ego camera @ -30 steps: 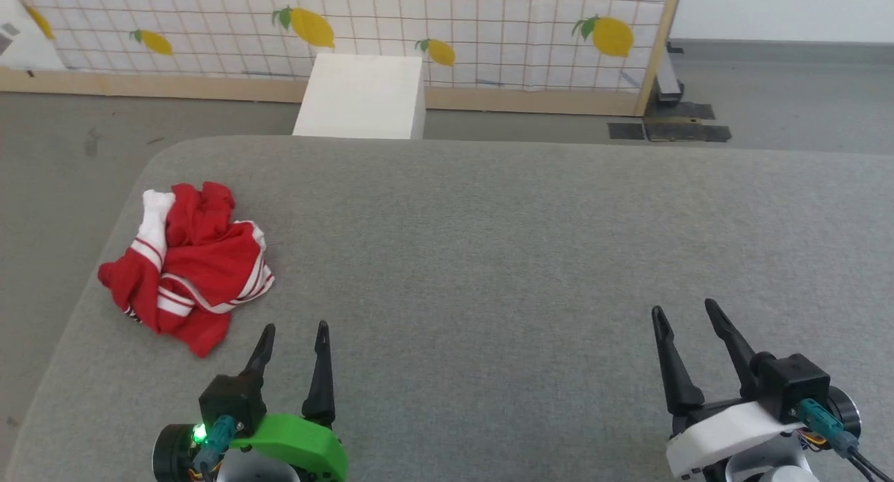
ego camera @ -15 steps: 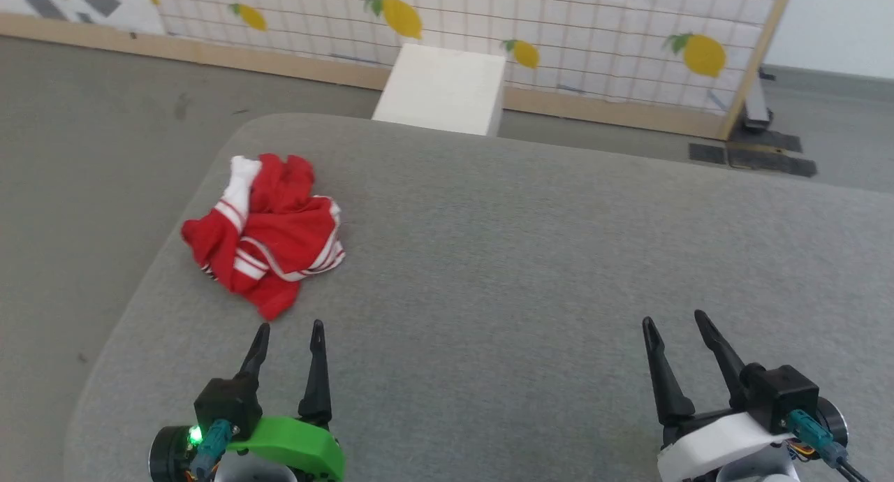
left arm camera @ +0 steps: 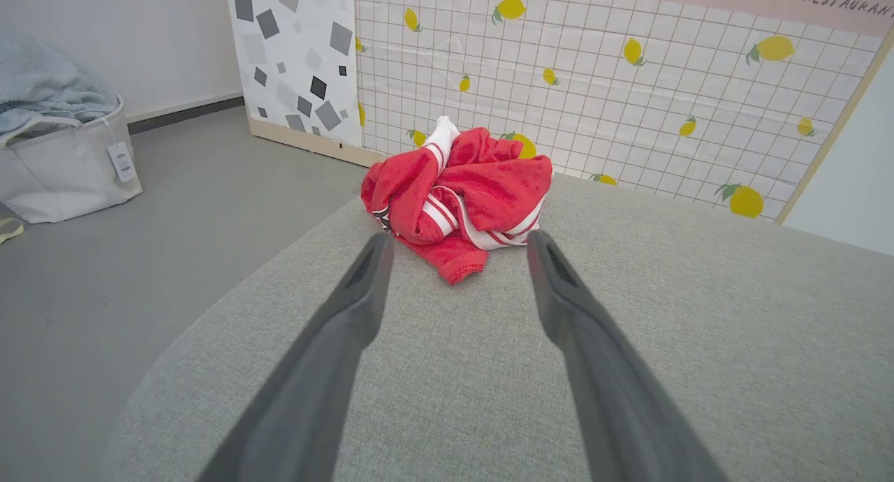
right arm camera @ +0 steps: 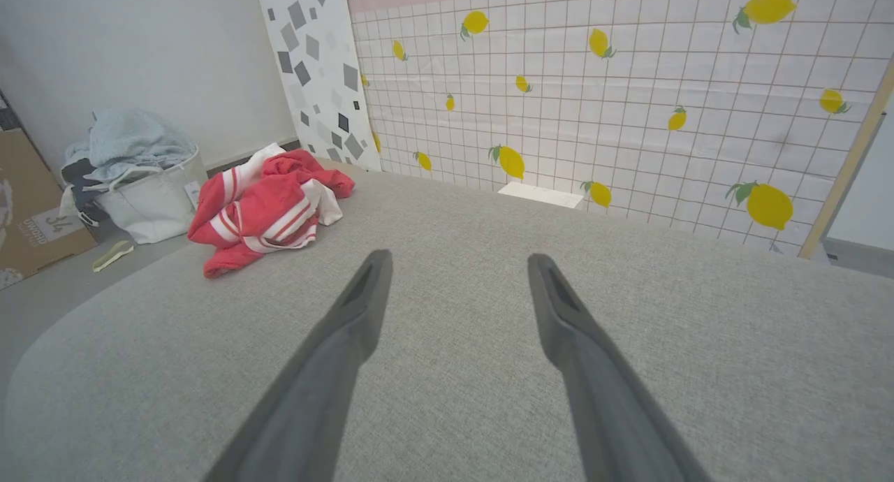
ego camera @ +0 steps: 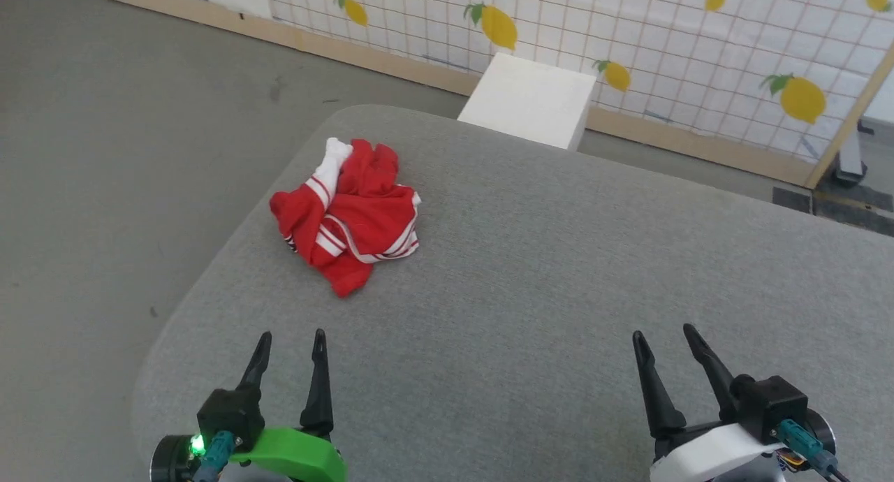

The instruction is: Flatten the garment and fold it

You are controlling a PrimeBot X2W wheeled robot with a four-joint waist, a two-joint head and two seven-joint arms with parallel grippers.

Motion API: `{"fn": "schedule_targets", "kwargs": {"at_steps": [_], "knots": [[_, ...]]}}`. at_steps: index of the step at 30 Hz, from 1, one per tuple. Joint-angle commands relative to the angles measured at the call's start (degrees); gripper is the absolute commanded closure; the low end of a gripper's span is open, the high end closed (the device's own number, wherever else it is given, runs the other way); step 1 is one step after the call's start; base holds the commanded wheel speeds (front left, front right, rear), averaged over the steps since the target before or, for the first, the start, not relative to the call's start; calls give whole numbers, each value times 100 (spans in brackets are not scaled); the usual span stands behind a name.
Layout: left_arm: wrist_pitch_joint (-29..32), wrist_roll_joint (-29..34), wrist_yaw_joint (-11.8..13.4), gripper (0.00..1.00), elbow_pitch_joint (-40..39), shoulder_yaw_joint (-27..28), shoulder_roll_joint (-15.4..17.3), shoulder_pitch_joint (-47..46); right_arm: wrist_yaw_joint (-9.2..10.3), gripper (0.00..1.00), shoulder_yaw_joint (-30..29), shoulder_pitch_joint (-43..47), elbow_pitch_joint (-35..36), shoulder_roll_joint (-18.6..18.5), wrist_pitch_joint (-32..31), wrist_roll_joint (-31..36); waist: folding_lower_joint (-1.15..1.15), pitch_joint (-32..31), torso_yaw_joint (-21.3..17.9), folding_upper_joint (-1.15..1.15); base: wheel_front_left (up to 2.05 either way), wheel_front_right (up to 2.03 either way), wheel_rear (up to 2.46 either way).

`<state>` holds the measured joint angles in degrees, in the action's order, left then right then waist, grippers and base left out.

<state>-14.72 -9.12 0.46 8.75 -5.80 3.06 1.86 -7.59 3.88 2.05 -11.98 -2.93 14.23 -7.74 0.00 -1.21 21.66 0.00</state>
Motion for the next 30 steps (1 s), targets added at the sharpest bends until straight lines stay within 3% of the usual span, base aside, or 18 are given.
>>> {"fn": "schedule_targets", "kwargs": {"at_steps": [1,22,30], "knots": [[-28,28,-30,0,-10,-3,-18,84,10,0,12,75,-13,5,62,-18,0,-61,109,0,0,0,0],[-28,-12,-9,0,-34,-27,-18,61,10,0,44,40,-41,5,74,-55,0,31,199,0,0,0,0],[-27,-37,-322,0,137,-2,81,-580,10,0,-52,-192,228,5,-24,213,0,668,-134,0,0,0,0]]}}
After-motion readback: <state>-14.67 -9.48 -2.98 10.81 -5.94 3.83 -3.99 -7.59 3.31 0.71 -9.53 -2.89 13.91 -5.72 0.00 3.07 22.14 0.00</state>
